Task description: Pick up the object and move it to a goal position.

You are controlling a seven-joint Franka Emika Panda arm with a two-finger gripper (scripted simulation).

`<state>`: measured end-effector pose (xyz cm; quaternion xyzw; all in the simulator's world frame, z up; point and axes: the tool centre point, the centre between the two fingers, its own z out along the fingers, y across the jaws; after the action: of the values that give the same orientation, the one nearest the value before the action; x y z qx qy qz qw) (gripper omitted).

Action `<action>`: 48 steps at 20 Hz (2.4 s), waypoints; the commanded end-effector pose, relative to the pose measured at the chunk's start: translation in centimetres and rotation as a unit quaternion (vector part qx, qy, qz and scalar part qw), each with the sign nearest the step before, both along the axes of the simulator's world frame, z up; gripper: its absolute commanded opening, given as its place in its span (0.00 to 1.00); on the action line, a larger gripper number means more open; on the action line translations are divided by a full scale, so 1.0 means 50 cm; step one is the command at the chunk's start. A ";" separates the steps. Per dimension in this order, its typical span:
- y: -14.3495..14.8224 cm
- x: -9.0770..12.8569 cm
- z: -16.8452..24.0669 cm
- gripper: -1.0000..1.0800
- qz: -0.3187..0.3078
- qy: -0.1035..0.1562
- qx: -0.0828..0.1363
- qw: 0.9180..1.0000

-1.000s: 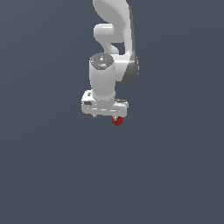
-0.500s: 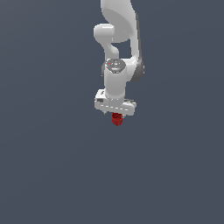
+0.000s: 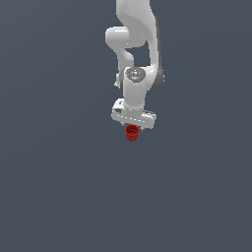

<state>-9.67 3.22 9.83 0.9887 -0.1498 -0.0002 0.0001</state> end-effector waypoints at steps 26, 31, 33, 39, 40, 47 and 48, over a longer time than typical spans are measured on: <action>0.002 -0.005 -0.102 0.00 -0.003 0.000 0.000 1.000; 0.002 -0.005 -0.102 0.00 -0.003 0.000 0.000 1.000; 0.003 -0.004 -0.099 0.00 -0.002 -0.001 0.000 1.000; 0.016 -0.007 -0.076 0.00 -0.002 -0.001 0.000 1.000; 0.020 -0.007 -0.069 0.00 -0.002 -0.001 0.000 1.000; 0.064 -0.015 0.010 0.00 -0.002 -0.001 0.000 1.000; 0.073 -0.016 0.025 0.00 -0.002 -0.001 0.000 1.000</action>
<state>-10.43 6.24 9.92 0.9883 -0.1523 -0.0006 0.0002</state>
